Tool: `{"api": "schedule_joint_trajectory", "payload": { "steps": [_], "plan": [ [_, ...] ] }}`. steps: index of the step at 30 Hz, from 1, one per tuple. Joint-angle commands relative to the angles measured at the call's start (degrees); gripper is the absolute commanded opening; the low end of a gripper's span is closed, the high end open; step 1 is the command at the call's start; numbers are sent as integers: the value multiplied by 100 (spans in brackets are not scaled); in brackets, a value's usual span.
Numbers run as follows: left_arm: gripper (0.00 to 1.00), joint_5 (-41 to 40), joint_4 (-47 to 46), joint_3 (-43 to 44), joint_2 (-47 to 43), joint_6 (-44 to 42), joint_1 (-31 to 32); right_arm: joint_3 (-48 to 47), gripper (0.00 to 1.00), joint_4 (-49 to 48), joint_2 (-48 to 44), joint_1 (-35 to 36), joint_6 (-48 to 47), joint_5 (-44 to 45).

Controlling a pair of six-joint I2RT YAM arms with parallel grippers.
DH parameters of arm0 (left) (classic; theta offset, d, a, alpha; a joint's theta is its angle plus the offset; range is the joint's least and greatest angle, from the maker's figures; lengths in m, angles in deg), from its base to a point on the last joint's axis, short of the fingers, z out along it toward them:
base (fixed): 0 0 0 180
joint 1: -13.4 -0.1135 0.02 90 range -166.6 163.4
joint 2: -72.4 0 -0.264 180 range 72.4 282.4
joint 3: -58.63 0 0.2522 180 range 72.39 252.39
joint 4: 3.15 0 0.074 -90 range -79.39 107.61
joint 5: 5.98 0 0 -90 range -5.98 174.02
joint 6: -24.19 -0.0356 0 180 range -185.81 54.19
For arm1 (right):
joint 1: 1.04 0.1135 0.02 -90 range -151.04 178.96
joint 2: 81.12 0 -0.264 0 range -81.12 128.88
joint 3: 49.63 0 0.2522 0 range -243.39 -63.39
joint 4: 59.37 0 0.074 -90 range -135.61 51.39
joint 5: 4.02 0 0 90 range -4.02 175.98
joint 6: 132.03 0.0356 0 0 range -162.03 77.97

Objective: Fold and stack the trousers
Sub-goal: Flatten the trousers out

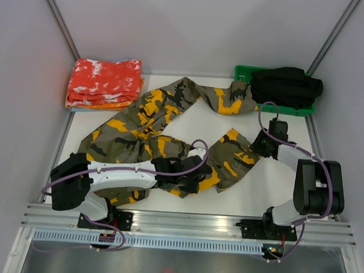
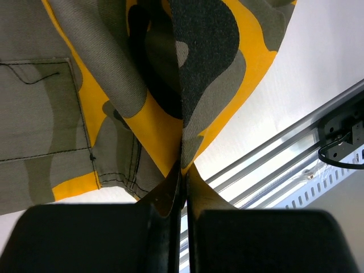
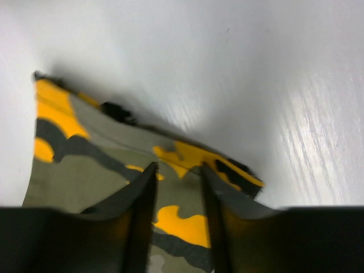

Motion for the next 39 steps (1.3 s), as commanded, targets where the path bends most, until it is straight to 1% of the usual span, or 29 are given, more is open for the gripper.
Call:
{"api": "schedule_joint_trajectory", "payload": {
  "steps": [1, 2, 3, 5, 6, 9, 11, 12, 13, 14, 15, 17, 18, 19, 20, 21, 23, 24, 25, 26, 29, 33, 39],
  "plan": [
    [2, -314, 206, -40, -346, 144, -61, 49, 38, 310, 680, 51, 3, 201],
    [2, -332, 223, -49, -373, 136, -70, -21, 32, 310, 742, 51, 20, 201],
    [2, -359, 241, -49, -408, 127, -70, -57, 20, 319, 856, 51, 21, 218],
    [2, -438, 294, -58, -487, 109, -87, -127, 10, 389, 945, 51, 21, 218],
    [2, -455, 311, -67, -504, 100, -88, -119, 0, 363, 963, 51, 29, 166],
    [2, -491, 303, -76, -584, 57, -105, -4, 0, 318, 726, 51, 56, 174],
    [2, -482, 320, -76, -610, 21, -114, -22, 0, 441, 481, 51, 82, 385],
    [2, -482, 329, -76, -619, -5, -114, -48, 0, 529, 166, 51, 65, 420],
    [2, -482, 338, -76, -628, -31, -114, -187, 0, 799, 15, 51, 47, 708],
    [2, -482, 347, -93, -654, -40, -114, -276, 0, 967, -108, 51, 47, 815],
    [2, -482, 347, -102, -671, -49, -114, -364, 4, 1317, -327, 51, 82, 981],
    [2, -482, 320, -111, -698, -84, -123, -426, 19, 1505, -565, 51, 222, 966],
    [2, -473, 312, -111, -707, -102, -123, -383, 37, 1592, -810, 51, 284, 844],
    [2, -465, 294, -111, -707, -128, -131, -278, 46, 1628, -943, 43, 354, 773],
    [2, -456, 277, -111, -716, -137, -132, -207, 62, 1681, -1214, 16, 502, 711],
    [2, -447, 276, -102, -707, -137, -132, -128, 69, 1707, -1356, 7, 591, 580],
    [2, -429, 250, -120, -733, -137, -140, 214, 75, 1777, -1838, -10, 845, 474],
    [2, -429, 250, -120, -733, -146, -140, 216, 76, 1778, -1989, -10, 925, 317],
    [2, -421, 241, -120, -742, -154, -140, 442, 77, 1778, -2147, -10, 1004, 289],
    [2, -420, 224, -128, -742, -163, -149, 575, 80, 1682, -2410, -10, 1083, 263],
    [2, -377, 206, -128, -742, -233, -149, 1050, 80, 1393, -2553, -10, 1207, 298],
    [2, -394, 294, -102, -786, -295, -158, 1314, 78, 926, -2123, -10, 1321, 104],
    [2, -421, 268, -181, -812, -172, -167, 1332, 74, 346, -1516, -2, 1365, -63]
  ]
}}
